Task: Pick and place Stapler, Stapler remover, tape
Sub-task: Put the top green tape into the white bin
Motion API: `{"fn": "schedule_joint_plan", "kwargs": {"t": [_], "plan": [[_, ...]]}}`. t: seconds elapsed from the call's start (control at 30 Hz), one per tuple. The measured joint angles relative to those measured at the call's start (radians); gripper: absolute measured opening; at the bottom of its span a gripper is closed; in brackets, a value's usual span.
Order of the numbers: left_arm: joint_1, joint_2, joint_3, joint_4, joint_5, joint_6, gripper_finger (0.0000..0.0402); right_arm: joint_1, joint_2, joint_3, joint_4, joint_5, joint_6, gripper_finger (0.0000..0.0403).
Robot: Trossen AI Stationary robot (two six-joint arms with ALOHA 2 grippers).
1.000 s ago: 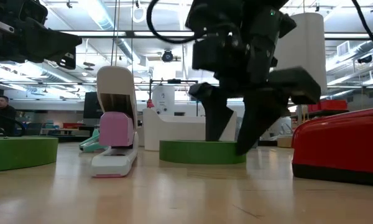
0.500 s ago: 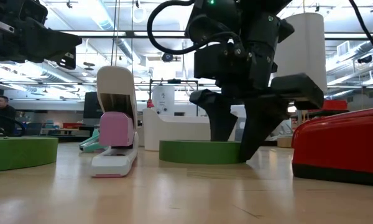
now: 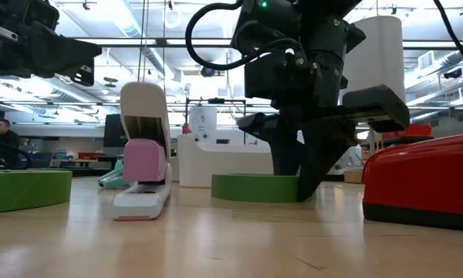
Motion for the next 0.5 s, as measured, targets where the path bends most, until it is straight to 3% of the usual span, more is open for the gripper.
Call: {"fn": "schedule_joint_plan", "kwargs": {"t": [0.2, 0.5], "plan": [[0.0, 0.0, 0.0, 0.0, 0.0, 0.0, 0.0007, 0.001, -0.012, 0.0, -0.023, -0.01, 0.011, 0.0095], [0.0, 0.0, 0.0, 0.0, 0.0, 0.0, 0.0007, 0.0, -0.117, 0.0, -0.048, -0.009, 0.013, 0.0093]]}}
